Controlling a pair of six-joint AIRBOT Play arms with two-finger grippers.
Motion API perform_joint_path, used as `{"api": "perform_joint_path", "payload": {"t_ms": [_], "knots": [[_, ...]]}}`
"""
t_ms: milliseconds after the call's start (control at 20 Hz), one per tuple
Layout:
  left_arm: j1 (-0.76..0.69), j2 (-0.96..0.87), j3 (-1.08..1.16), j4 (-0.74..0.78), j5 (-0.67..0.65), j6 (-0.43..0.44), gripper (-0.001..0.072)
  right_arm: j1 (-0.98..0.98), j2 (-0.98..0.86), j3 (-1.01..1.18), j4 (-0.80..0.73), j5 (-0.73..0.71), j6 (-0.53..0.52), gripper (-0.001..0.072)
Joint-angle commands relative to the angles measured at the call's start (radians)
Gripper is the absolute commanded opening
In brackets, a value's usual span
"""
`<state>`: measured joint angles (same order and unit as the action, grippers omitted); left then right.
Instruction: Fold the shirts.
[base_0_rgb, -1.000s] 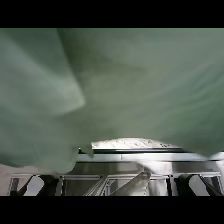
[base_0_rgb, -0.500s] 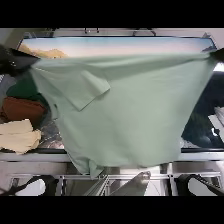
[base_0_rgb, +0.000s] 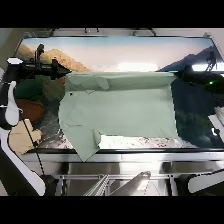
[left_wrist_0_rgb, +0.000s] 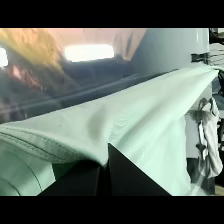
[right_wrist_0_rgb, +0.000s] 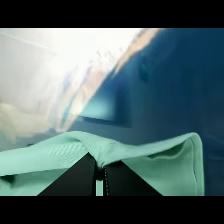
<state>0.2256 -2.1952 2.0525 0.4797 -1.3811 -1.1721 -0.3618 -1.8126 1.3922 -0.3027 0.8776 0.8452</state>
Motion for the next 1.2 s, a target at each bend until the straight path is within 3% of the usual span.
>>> {"api": "perform_joint_path", "payload": {"t_ms": [0, 250, 350, 650, 850, 900, 950, 1000, 1150], "knots": [[0.000, -0.053, 0.026, 0.006, 0.036, -0.041, 0.0022, -0.007, -0.119, 0.095, 0.140, 0.108, -0.064, 0.0021], [0.022, 0.011, -0.124, 0.030, -0.121, 0.004, 0.0021, -0.050, -0.119, 0.093, -0.050, 0.320, -0.011, 0.0021], [0.016, 0.010, -0.124, 0.108, -0.166, -0.036, 0.0021, -0.056, -0.118, 0.079, -0.173, 0.354, 0.042, 0.0020], [-0.038, -0.002, -0.124, 0.386, -0.199, -0.119, 0.0020, -0.046, -0.119, 0.013, -0.276, 0.301, 0.049, 0.0022], [-0.054, -0.005, -0.123, 0.396, -0.201, -0.116, 0.0024, -0.049, -0.119, 0.013, -0.281, 0.299, 0.050, 0.0024], [-0.054, -0.005, -0.117, 0.396, -0.211, -0.116, 0.0174, -0.049, -0.119, 0.013, -0.281, 0.305, 0.061, 0.0056], [-0.049, -0.005, -0.107, 0.393, -0.224, -0.119, 0.0310, -0.050, -0.117, 0.014, -0.281, 0.314, 0.061, 0.0216], [-0.040, -0.005, -0.088, 0.391, -0.245, -0.121, 0.0310, -0.055, -0.112, 0.014, -0.281, 0.325, 0.061, 0.0298], [-0.012, -0.002, 0.006, 0.390, -0.350, -0.177, 0.0311, -0.094, -0.070, 0.013, -0.296, 0.357, 0.100, 0.0308]]}}
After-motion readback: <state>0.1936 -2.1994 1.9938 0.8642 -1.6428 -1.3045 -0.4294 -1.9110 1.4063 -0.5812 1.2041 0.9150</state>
